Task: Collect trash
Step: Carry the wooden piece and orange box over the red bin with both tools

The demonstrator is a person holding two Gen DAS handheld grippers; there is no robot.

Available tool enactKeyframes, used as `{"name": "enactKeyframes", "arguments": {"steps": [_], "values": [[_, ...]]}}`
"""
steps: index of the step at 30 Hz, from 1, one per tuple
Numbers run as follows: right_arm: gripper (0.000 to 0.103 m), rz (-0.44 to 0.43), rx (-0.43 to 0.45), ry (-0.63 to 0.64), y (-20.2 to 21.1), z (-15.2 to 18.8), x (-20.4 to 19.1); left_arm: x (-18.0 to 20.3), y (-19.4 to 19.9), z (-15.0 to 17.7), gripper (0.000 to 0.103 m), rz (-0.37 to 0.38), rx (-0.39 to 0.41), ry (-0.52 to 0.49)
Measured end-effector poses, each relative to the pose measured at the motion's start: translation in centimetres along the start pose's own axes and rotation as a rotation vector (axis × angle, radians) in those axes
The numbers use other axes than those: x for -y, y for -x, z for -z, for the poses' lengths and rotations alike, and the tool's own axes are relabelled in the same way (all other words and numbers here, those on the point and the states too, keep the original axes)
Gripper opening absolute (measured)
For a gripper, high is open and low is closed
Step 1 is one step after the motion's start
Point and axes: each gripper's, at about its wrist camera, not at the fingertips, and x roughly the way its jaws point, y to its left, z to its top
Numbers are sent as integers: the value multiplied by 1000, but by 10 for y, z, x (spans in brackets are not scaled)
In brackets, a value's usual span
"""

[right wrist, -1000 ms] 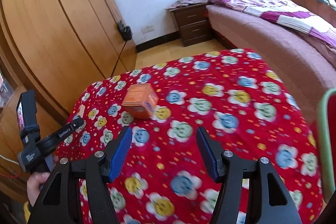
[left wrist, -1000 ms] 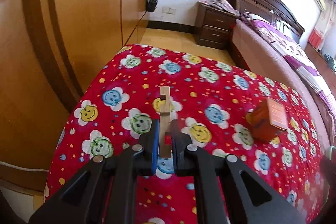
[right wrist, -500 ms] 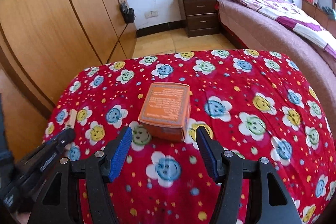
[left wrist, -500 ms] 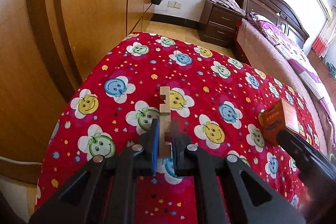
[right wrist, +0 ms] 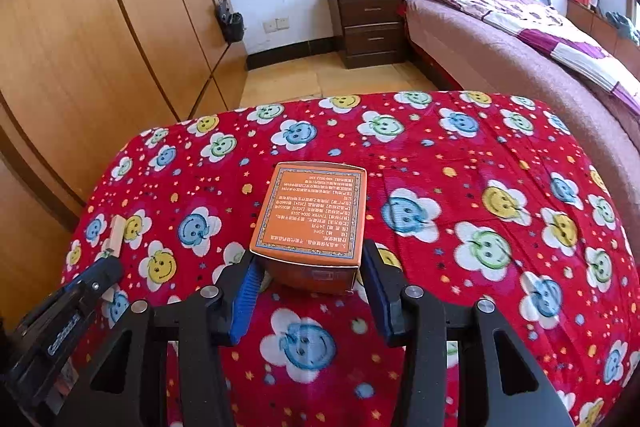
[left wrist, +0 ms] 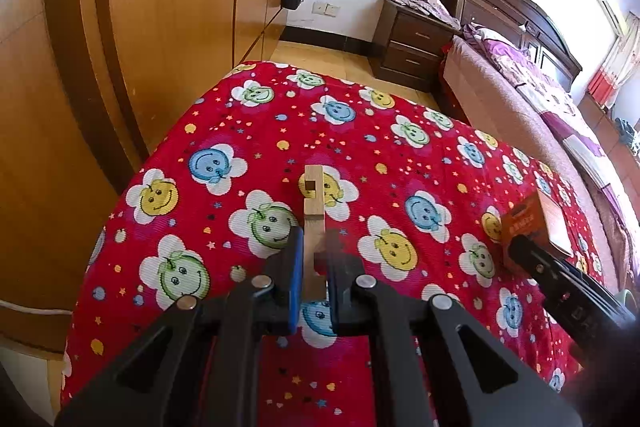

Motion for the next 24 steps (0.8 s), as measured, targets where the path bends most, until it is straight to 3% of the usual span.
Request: {"name": "enactKeyframes", "arguments": {"steps": [13, 24], "values": [[49, -56, 88, -36, 88, 32, 38, 26, 30, 8, 10, 76, 60, -76], [49, -61, 172, -99, 162, 70, 85, 63, 82, 22, 10, 165, 75, -150]]}}
